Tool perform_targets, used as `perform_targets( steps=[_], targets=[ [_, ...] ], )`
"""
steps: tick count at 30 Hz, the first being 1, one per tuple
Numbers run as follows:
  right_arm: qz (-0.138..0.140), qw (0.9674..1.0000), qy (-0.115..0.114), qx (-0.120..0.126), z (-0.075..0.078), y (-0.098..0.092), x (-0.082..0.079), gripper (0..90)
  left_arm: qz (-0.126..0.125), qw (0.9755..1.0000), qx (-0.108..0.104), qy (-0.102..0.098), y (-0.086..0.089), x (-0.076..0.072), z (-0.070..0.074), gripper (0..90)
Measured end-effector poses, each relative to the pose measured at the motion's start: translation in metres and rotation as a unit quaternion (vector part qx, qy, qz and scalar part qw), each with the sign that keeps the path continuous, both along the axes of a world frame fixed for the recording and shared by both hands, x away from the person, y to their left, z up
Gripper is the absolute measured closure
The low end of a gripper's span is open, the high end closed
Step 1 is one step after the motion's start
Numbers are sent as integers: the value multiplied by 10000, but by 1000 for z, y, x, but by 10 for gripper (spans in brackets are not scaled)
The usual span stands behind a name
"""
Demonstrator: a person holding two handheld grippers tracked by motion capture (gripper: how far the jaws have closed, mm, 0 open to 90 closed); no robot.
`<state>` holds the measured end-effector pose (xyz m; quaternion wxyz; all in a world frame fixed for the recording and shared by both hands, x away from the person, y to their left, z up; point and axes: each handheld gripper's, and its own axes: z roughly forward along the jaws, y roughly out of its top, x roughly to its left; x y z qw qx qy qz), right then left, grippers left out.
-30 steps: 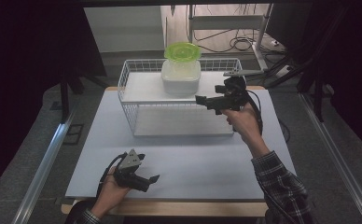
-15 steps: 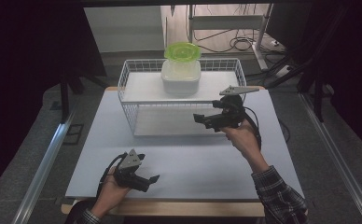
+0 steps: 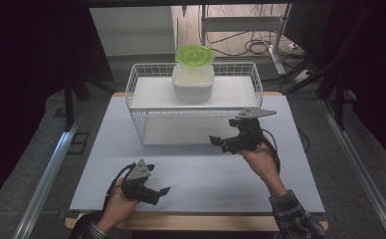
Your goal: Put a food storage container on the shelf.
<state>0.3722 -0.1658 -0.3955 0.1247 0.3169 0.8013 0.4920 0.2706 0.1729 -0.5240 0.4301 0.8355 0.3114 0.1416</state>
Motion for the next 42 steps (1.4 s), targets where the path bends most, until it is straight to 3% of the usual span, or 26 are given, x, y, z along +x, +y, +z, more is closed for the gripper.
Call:
perform_targets(
  steps=[4,16,22,42],
  targets=[
    [-47,9999,-70,-81,-5,-4,-4,15,-10,10000,-12,17,0,0,0,28],
    [-93,9998,28,-170,-22,-18,-17,4,-26,10000,-23,8,0,0,0,27],
    [-264,9990,4,-358,-41,-27,-26,3,-44,10000,-14,18,0,0,0,27],
    [-508,9963,20,-687,-78,-53,-44,0,-73,9999,16,89,-1,1,-3,26]
  ],
)
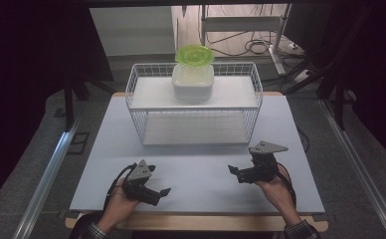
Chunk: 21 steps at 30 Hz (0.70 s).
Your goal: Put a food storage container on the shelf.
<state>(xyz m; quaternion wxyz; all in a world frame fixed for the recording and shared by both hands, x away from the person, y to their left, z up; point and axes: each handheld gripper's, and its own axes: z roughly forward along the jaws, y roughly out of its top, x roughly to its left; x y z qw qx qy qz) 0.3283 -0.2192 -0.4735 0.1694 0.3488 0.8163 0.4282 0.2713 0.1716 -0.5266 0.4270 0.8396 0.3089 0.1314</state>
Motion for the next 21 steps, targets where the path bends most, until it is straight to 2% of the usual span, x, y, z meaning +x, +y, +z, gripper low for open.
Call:
perform_targets(
  steps=[7,16,21],
  targets=[
    [21,9997,136,-180,-15,-1,-5,0,-14,10000,5,22,-1,0,-1,26],
    [170,9968,373,-682,-35,10,-8,0,-21,10000,25,64,-1,1,-2,24],
    [204,9961,413,-759,-38,11,-7,0,-21,10000,35,68,-1,2,-2,24]
  ],
)
